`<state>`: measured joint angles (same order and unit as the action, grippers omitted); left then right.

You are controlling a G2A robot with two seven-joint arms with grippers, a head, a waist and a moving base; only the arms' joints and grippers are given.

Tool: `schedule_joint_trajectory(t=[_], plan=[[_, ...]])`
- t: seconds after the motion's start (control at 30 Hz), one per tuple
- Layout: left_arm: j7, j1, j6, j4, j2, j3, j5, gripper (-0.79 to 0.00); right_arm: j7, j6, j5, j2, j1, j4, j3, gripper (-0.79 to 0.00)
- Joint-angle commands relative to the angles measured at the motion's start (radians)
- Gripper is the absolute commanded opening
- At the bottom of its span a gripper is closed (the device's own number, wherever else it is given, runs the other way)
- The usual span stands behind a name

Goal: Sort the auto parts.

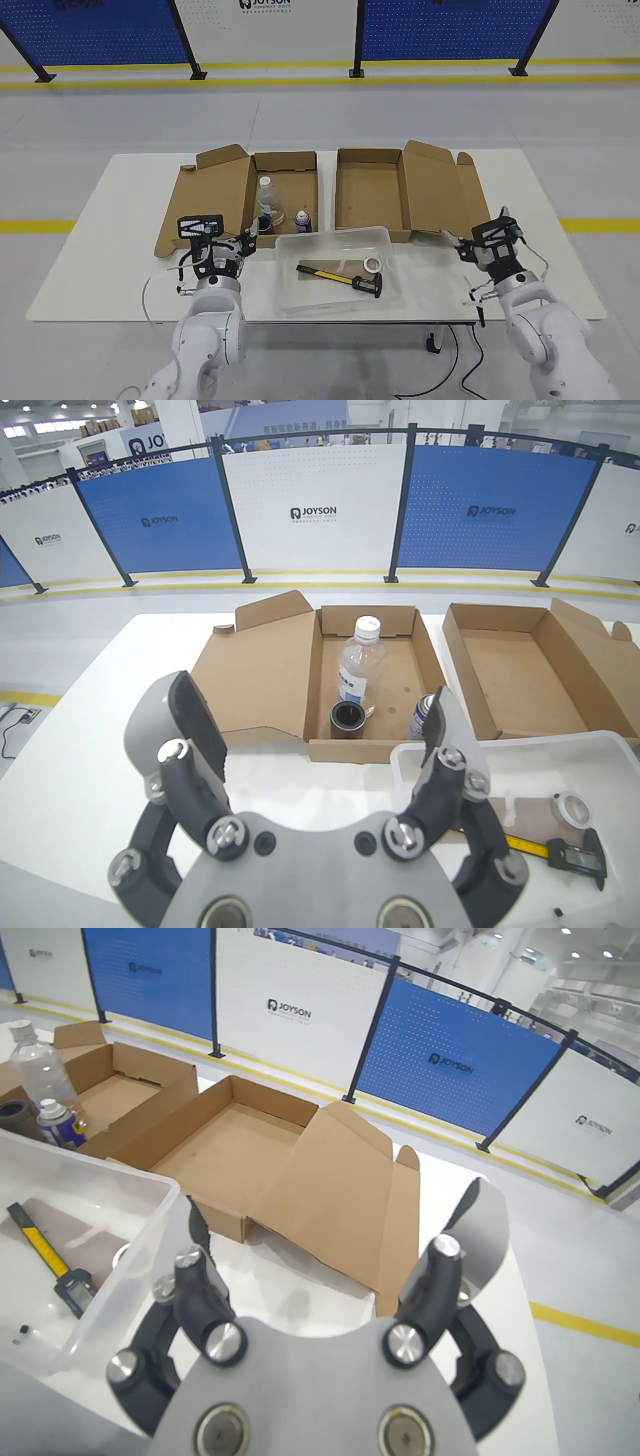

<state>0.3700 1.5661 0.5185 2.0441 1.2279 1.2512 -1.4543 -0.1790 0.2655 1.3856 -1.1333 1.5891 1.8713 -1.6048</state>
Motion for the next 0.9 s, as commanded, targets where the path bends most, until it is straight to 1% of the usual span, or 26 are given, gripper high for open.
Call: schedule_joint_trajectory(t=[0.0, 0.07, 0.2, 0.3, 0.47, 0.67, 0.8, 0.87], plan=[[0.0, 0.0, 0.0, 0.0, 0.0, 0.0, 0.0, 0.0, -0.028, 0.094, 0.011, 0.006, -0.022, 0.004, -0.005, 0.0], [0.0, 0.0, 0.0, 0.0, 0.0, 0.0, 0.0, 0.0, -0.066, 0.208, 0.022, 0.015, -0.045, 0.006, -0.013, 0.0], [0.0, 0.0, 0.0, 0.0, 0.0, 0.0, 0.0, 0.0, -0.111, 0.362, 0.002, 0.026, -0.086, 0.028, -0.016, 0.0], [0.0, 0.0, 0.0, 0.0, 0.0, 0.0, 0.0, 0.0, -0.107, 0.444, 0.029, 0.032, -0.108, 0.034, 0.0, 0.0], [0.0, 0.0, 0.0, 0.0, 0.0, 0.0, 0.0, 0.0, -0.122, 0.548, 0.04, 0.039, -0.147, 0.025, 0.044, 0.0], [0.0, 0.0, 0.0, 0.0, 0.0, 0.0, 0.0, 0.0, -0.203, 0.619, -0.012, 0.042, -0.168, 0.013, 0.109, 0.0], [0.0, 0.0, 0.0, 0.0, 0.0, 0.0, 0.0, 0.0, -0.289, 0.602, -0.074, 0.04, -0.177, 0.013, 0.156, 0.0], [0.0, 0.0, 0.0, 0.0, 0.0, 0.0, 0.0, 0.0, -0.34, 0.57, -0.115, 0.037, -0.189, 0.013, 0.184, 0.0]])
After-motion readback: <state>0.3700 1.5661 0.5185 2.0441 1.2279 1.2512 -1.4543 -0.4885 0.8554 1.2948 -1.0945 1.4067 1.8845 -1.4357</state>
